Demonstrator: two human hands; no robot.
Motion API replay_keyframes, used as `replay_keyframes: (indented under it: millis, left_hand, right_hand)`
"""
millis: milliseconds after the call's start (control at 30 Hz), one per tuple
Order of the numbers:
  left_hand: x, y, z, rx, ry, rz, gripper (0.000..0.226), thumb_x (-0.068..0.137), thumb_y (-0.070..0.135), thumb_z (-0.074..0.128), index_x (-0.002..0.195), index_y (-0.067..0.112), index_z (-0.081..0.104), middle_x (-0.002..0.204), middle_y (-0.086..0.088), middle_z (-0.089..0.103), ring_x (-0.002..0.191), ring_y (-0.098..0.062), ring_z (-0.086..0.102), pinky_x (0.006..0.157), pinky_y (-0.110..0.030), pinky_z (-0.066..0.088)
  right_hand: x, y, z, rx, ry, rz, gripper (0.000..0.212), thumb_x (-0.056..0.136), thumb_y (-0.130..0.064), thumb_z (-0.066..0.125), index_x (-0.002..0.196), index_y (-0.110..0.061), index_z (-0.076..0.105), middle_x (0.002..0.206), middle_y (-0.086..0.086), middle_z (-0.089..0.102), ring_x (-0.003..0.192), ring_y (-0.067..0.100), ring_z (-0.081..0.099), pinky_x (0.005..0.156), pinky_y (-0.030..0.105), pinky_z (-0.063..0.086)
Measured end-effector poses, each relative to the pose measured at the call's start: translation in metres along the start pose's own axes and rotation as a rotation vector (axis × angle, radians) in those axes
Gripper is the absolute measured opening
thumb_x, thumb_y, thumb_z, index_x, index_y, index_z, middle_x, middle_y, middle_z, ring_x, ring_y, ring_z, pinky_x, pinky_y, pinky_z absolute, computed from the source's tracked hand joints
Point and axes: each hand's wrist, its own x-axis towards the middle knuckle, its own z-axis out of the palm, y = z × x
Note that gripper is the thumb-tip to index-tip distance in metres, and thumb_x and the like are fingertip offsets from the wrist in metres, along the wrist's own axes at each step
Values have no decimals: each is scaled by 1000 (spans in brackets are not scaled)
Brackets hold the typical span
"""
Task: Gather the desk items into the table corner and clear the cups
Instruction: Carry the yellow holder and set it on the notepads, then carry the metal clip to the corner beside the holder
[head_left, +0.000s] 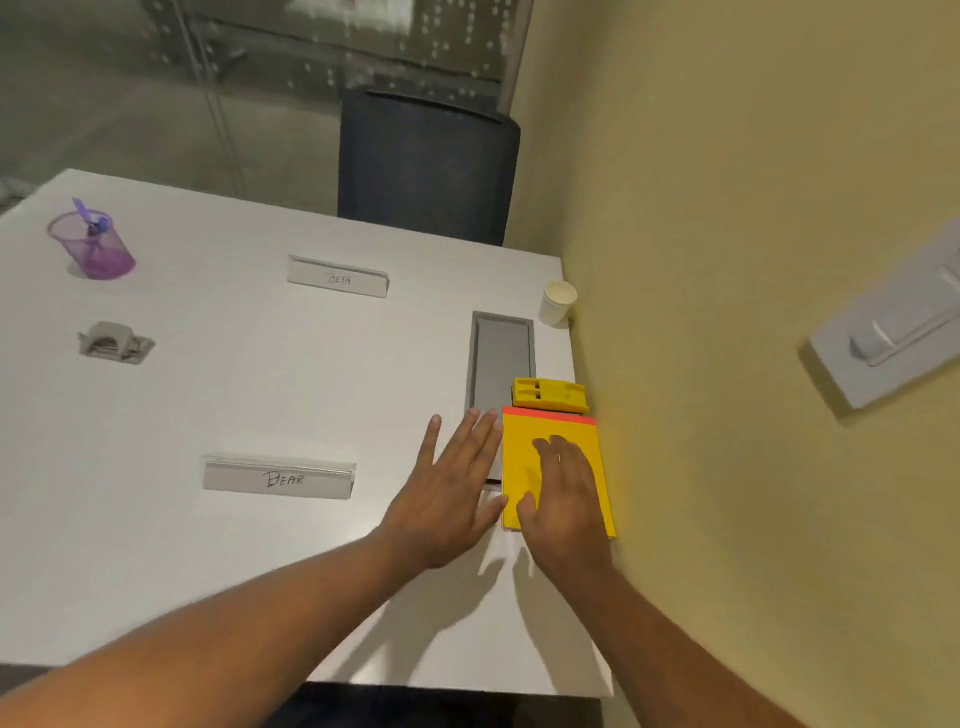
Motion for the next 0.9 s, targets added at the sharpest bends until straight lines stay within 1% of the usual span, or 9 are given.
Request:
replay_keyframes:
  millis: [133,267,367,433,500,567,667,800,900]
  left_hand:
    - [-34,-17,-64,11,58,-48,78,108,55,30,168,10,8,177,-8,-3,164,-25,-8,130,-60,12]
    - [-75,-46,-133,78,105,-97,80,109,58,30,168,11,4,177,-6,-6,163,-25,-10,130,-58,13]
    - [-105,-64,-183,127,140,-189,81,108,63,23,168,15,-2,177,-5,-11,163,-24,-13,130,-59,10]
    - [-126,-72,-211,167,166,-251,82,107,67,19,168,18,-5,176,-3,-15,162,-23,-15,130,-59,7]
    - [-150,-76,-238,208,197,-318,83,106,69,20,168,21,-5,176,-1,-14,162,-23,-15,130,-59,6]
    - [-181,-80,-258,260,234,-387,83,105,70,20,168,22,-7,177,-1,-12,163,-23,-14,130,-59,6]
    - [-236,-83,-288,359,239,-495,83,105,70,18,168,20,-5,177,-3,-11,163,-24,-13,130,-59,5]
    - [-328,-84,-324,438,311,-699,83,107,62,29,168,9,7,177,-9,0,164,-28,-6,130,-61,9]
    - [-401,-81,-346,493,325,-844,85,106,60,33,167,7,10,177,-10,3,164,-28,-5,129,-63,9]
  right_hand:
    - [-5,-50,-48,-84,23,-33,65,86,-14,73,146,-7,51,153,19,49,144,40,45,115,57,42]
    - [-4,-114,-86,-97,43,-152,60,95,-23,65,151,-10,45,159,15,42,151,37,35,123,55,31]
    - [-1,-174,-107,-46,61,-253,58,103,-31,56,156,-15,39,165,12,35,157,34,25,129,51,20]
    - [-2,-210,-116,-4,70,-328,59,106,-37,50,159,-19,34,170,8,28,159,31,18,130,47,10]
    - [-5,-243,-121,33,42,-422,60,107,-41,47,160,-20,32,171,7,24,160,30,16,128,44,3]
    - [-10,-277,-125,86,44,-506,59,106,-42,48,159,-20,34,170,7,27,160,30,19,128,44,5]
    - [-29,-328,-126,120,46,-645,58,107,-42,47,158,-18,36,169,8,30,159,31,20,130,48,12]
    - [-75,-405,-127,198,18,-816,59,108,-43,43,160,-17,33,170,9,27,160,31,17,130,49,10]
    - [-118,-458,-125,240,-10,-950,59,107,-43,42,159,-16,33,170,9,27,160,31,17,130,51,15]
